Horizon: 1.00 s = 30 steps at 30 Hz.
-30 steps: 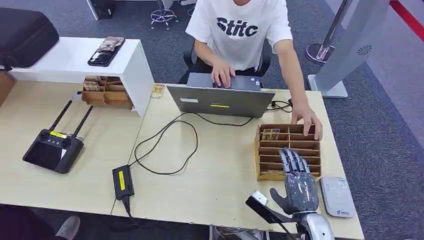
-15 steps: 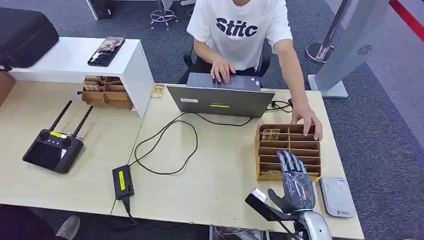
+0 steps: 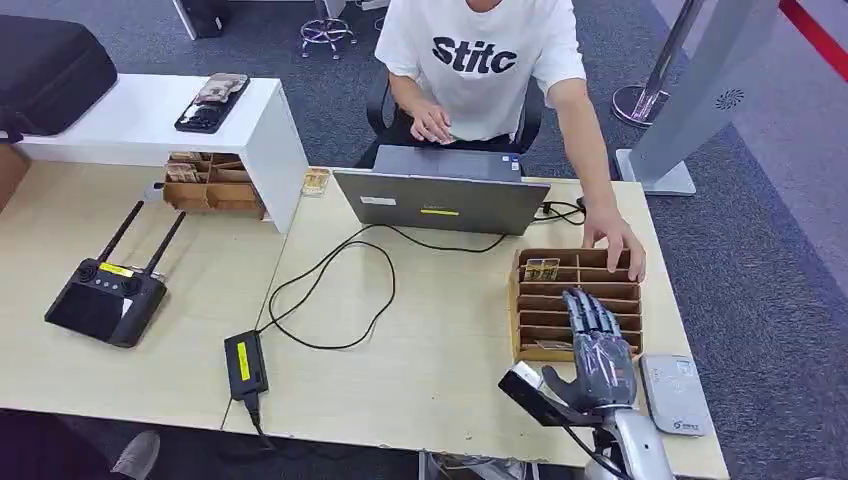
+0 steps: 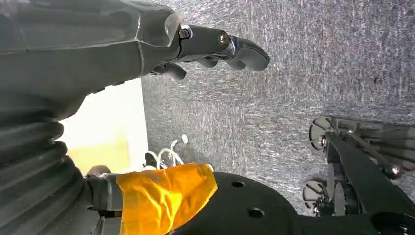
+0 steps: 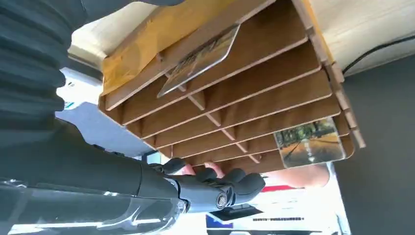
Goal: Pass the card to the sensor for recognition and then transmit it.
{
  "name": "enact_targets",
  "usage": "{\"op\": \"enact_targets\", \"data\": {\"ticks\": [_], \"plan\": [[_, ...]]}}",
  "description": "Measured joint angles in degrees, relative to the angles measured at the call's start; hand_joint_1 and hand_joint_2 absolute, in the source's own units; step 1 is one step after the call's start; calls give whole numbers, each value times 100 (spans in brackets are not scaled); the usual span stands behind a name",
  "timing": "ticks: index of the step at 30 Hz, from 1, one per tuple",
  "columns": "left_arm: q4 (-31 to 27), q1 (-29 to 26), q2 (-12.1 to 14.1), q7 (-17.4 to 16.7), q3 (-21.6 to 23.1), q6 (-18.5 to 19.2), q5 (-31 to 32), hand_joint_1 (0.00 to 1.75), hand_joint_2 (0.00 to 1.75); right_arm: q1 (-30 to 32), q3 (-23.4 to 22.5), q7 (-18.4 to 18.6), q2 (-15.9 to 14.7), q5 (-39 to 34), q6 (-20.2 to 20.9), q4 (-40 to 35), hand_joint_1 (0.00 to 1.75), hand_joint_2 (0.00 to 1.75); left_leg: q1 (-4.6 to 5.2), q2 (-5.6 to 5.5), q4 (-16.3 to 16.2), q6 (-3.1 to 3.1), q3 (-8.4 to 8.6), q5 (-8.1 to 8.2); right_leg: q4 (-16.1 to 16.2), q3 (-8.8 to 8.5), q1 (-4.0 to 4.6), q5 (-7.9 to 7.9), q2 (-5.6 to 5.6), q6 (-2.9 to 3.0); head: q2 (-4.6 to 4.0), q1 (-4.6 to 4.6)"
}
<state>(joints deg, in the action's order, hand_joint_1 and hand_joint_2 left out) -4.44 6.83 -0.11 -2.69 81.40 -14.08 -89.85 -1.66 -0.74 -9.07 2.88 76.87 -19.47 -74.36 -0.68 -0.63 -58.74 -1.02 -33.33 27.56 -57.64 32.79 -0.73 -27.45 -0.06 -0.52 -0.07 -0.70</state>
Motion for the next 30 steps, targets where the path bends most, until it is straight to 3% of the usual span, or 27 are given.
{"op": "enact_targets", "data": {"ticks": [1, 2, 3, 4, 5, 30], "plan": [[0, 0, 0, -2, 0, -2, 0, 0, 175, -1, -20, 0, 0, 0, 0, -4, 3, 175, 0, 0, 0, 0, 0, 0, 0, 0, 0, 0, 0, 0, 0, 0], [0, 0, 2, -2, 2, -2, 0, 0, 175, -2, -37, 0, 0, 0, 0, -4, 30, 175, 0, 0, 0, 0, 0, 0, 0, 0, 0, 0, 0, 0, 0, 2], [0, 0, 4, -2, 2, -2, 0, 0, 175, -1, -50, 0, 0, 0, 0, -4, 131, 175, 0, 0, 0, 0, 0, 0, 0, 0, 0, 0, 0, 0, 0, 0], [0, 0, 9, -2, 2, -2, 0, 0, 175, -2, -66, 0, 0, 0, 0, -7, 162, 175, 0, 0, 0, 0, 0, 0, 0, 0, 0, 0, 0, 0, 0, 2], [0, 0, 9, -2, 2, -2, 0, 0, 175, -2, -72, 0, 0, 0, 0, -7, 173, 175, 0, 0, 0, 0, 0, 0, 0, 0, 0, 0, 0, 0, 0, 2], [0, 1, 11, 57, 2, -13, 0, 0, 175, 3, -210, -195, 0, -179, 63, 35, 175, 175, 0, 0, 0, 0, 0, 0, 0, 0, 0, 0, -1, 0, 0, 0]]}}
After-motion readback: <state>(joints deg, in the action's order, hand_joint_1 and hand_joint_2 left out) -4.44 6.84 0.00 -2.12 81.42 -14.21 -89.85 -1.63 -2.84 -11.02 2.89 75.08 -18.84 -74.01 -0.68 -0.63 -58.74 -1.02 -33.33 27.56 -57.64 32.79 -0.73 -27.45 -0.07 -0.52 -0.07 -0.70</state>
